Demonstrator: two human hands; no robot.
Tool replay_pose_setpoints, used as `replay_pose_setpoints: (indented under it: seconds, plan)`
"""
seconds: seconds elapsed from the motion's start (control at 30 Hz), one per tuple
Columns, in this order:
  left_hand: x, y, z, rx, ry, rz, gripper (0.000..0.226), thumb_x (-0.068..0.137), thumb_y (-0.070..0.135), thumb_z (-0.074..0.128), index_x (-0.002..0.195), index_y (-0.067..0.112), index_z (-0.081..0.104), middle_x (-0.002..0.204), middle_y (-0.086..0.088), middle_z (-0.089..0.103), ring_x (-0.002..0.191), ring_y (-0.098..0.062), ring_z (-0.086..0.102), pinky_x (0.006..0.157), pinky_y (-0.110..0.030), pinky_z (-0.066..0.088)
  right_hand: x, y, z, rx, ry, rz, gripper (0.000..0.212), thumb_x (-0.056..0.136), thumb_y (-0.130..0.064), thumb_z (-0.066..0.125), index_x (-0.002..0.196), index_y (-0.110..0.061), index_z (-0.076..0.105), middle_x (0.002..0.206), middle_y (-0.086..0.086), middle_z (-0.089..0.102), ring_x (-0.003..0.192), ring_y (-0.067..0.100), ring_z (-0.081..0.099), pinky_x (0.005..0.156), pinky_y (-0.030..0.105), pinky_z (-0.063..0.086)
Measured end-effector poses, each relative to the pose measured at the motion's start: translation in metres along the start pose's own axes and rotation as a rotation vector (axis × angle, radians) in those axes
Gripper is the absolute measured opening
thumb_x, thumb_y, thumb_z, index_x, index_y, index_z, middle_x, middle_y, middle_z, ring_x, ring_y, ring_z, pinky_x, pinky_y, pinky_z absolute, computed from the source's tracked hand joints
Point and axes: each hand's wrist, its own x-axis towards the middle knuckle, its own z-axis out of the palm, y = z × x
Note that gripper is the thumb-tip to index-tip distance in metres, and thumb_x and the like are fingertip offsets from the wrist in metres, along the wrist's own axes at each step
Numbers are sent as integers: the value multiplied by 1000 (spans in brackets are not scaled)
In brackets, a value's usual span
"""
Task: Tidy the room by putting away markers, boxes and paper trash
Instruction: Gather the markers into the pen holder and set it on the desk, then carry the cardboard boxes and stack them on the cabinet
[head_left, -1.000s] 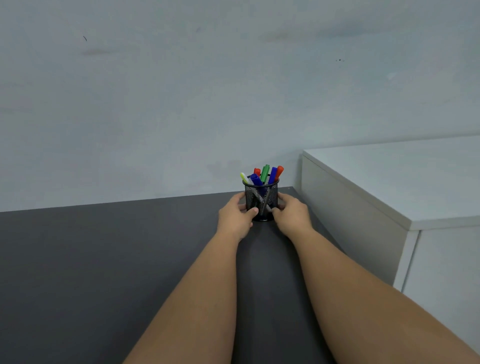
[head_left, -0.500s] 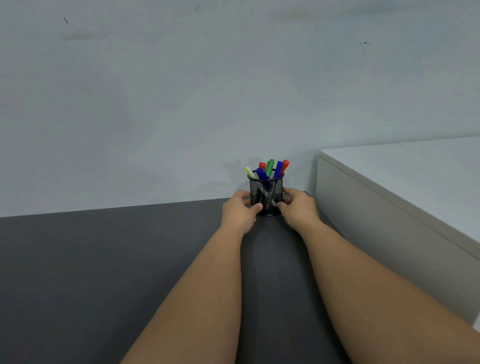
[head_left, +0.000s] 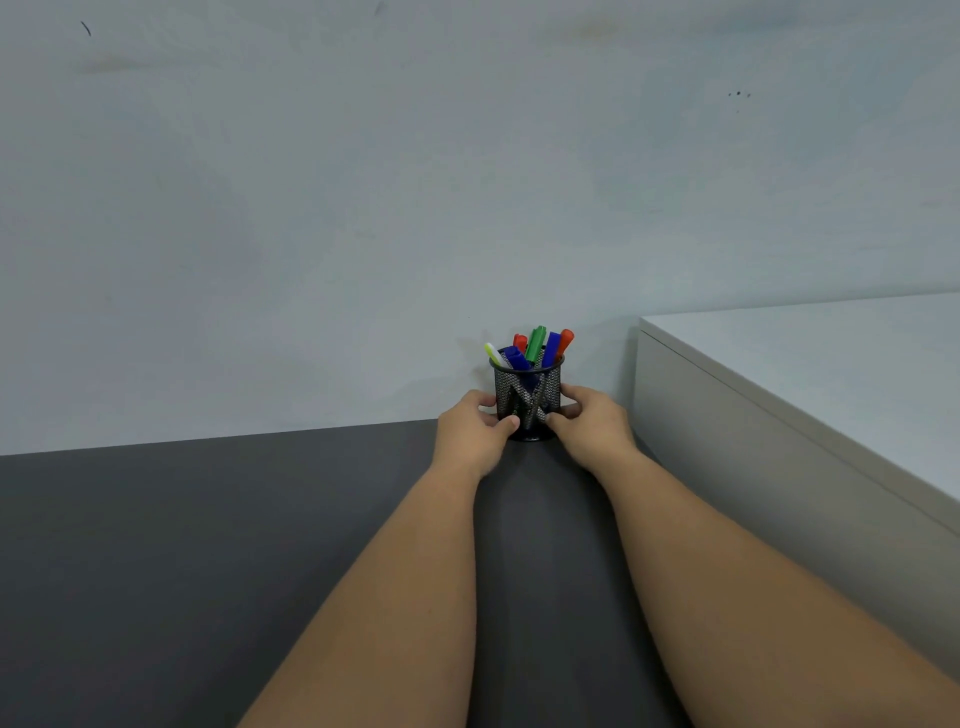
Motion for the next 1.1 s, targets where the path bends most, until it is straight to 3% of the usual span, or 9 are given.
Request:
replay_pose_setpoints:
  seconds: [0.13, 0.3, 0.4, 0.53, 0.6, 0.8, 1.1]
  plan:
    - [2, 0, 0, 21, 11, 2, 35, 85, 30, 72, 115, 15, 60, 85, 3, 65, 82, -11, 60, 62, -17, 38, 6, 4, -1, 42, -41, 5, 50, 86, -21, 67, 134, -27, 56, 95, -2, 72, 88, 14, 62, 79, 27, 46]
    - [-7, -1, -7, 65, -8, 7, 35, 86, 28, 71, 117, 16, 61, 87, 5, 64, 84, -9, 59, 69, -18, 40, -5, 0, -3, -3, -69, -35, 48, 86, -18, 64, 132, -26, 57, 83, -10, 67, 83, 11, 61, 73, 23, 43]
    - [-21, 0, -15, 142, -50, 31, 35, 86, 27, 71, 119, 18, 63, 92, 7, 65, 87, -9, 59, 75, -17, 41, -18, -3, -10, -114, -108, -67, 46, 86, -12, 58, 130, -24, 58, 110, 2, 71, 105, 21, 63, 88, 25, 47]
    - [-53, 4, -29, 339, -80, 64, 34, 87, 26, 68, 120, 18, 64, 113, -1, 67, 104, -16, 62, 90, -23, 43, -47, -8, -20, -378, -171, -63, 56, 89, -18, 54, 143, -21, 44, 139, 9, 54, 126, 26, 51, 104, 34, 43]
    - [-76, 9, -35, 421, -93, 75, 32, 89, 27, 64, 120, 19, 65, 117, -3, 65, 108, -19, 60, 93, -26, 44, -68, -12, -29, -431, -199, -66, 55, 90, -20, 52, 144, -23, 43, 142, 9, 51, 124, 25, 51, 102, 34, 44]
    - [-159, 32, -49, 529, -108, 77, 30, 93, 28, 56, 120, 21, 68, 124, -4, 62, 116, -22, 57, 99, -31, 44, -137, -18, -58, -503, -259, -124, 37, 91, -22, 47, 123, -23, 66, 134, 0, 60, 124, 22, 53, 104, 30, 43]
    - [-290, 75, -53, 626, -102, 31, 39, 96, 31, 48, 132, 19, 60, 140, -4, 55, 129, -23, 50, 106, -33, 40, -245, -19, -112, -540, -375, -254, 43, 92, -28, 40, 131, -26, 58, 143, 1, 52, 128, 23, 49, 104, 34, 41]
